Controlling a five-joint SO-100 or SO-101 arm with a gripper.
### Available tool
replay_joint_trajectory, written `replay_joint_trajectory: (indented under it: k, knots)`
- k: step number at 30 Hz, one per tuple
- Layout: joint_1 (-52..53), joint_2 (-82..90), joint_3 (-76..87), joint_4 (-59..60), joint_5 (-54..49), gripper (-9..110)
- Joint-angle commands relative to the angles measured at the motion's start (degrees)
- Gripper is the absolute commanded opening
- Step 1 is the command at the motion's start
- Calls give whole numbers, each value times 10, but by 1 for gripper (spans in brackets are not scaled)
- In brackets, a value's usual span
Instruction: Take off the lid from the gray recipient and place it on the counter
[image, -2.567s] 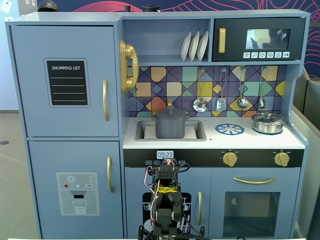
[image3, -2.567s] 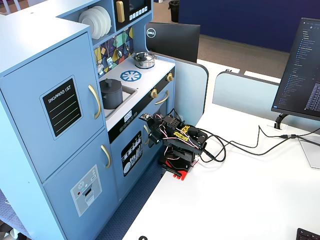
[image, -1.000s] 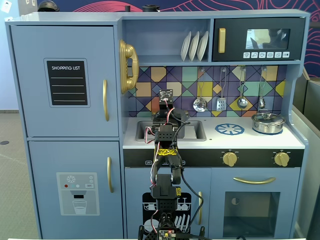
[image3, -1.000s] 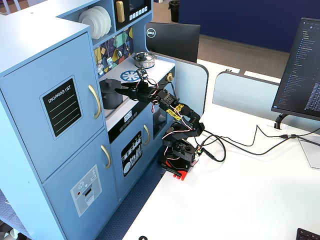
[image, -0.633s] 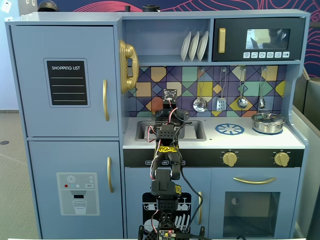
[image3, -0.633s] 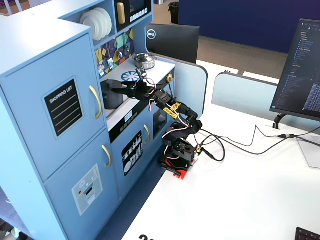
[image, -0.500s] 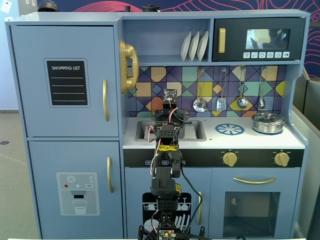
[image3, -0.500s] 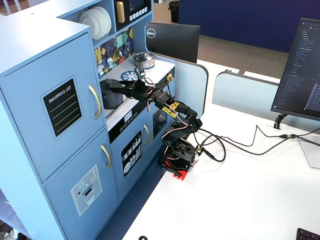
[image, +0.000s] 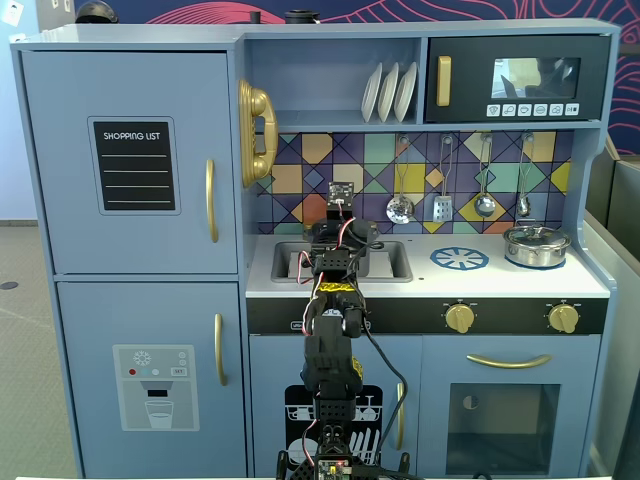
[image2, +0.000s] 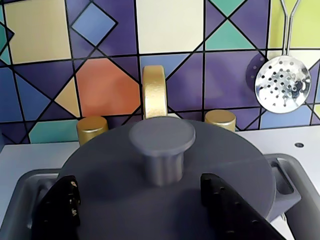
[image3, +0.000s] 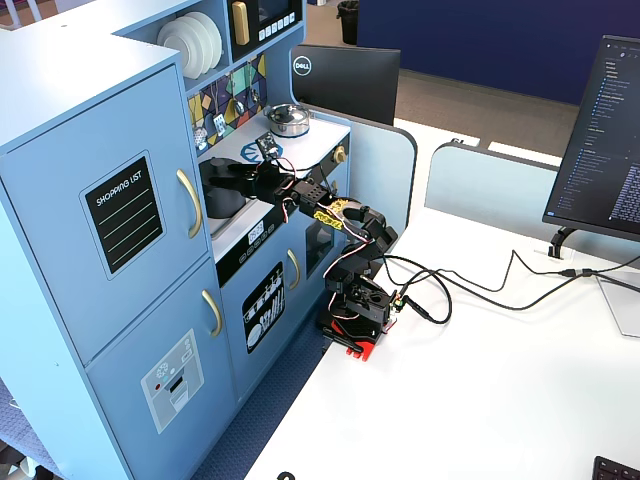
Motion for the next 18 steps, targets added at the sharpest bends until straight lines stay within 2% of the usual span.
replay_joint_trajectory:
  k: [1, 13, 18]
  knots:
    - [4, -24, -56, -4, -6, 23]
    - [-1, -94, -120, -2, -18, 20]
    - [0, -108, -126, -13, -16, 15]
